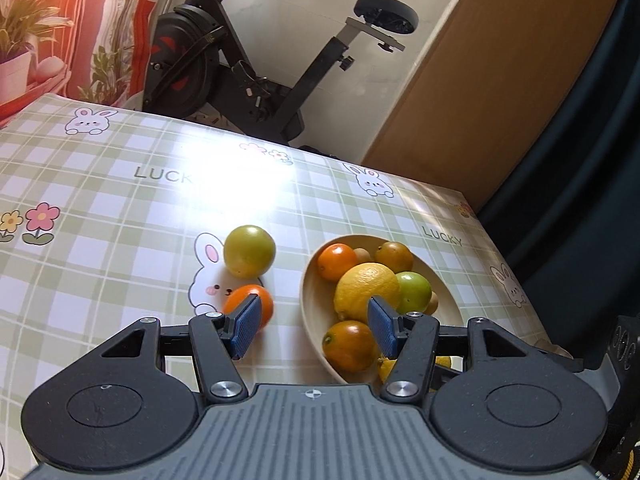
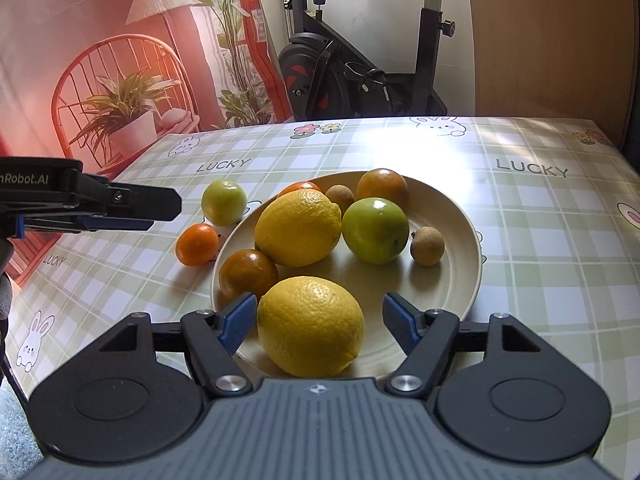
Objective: Organize fruits
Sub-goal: 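Move the left gripper to the small mandarin and close on it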
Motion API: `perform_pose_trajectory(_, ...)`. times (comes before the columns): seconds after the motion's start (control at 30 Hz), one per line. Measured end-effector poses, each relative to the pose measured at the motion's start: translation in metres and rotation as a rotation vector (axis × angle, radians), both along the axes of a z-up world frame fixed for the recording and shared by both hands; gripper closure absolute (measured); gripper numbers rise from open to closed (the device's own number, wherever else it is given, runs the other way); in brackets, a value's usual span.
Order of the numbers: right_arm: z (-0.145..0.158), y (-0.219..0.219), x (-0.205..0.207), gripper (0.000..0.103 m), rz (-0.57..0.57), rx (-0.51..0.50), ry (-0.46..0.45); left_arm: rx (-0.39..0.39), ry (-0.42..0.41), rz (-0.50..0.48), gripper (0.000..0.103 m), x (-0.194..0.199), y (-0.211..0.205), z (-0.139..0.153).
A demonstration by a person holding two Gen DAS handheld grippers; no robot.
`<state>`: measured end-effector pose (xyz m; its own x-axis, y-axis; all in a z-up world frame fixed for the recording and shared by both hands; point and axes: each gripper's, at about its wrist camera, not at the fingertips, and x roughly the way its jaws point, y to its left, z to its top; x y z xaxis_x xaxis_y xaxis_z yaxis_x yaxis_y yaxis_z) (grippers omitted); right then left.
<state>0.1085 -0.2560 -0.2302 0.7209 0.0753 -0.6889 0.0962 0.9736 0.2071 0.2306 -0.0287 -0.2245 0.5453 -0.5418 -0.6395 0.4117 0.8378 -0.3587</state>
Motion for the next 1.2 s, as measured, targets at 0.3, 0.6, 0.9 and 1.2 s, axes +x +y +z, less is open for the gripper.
perform_pose_trajectory(0.3,0.028,0.005,0.003,0.031,0.007,-0.006,-0.081,0.033,-0.076,0.013,0.042,0.014,0.025,0.027)
perform_pose_trajectory(0.6,0.035,0.045,0.032,0.031,0.156,-0.012,-0.107,0.044,-0.12,0.002,0.042,0.034,0.04,0.046)
perform_pose_trajectory(0.9,0.013,0.099,0.081,0.036,0.314,-0.06,-0.079,0.061,-0.062,-0.014,0.042,0.049,0.061,0.019)
perform_pose_trajectory(1.2,-0.015,0.118,0.112,0.037,0.34,-0.118,-0.005,0.013,0.008,0.005,0.043,0.057,0.074,-0.005)
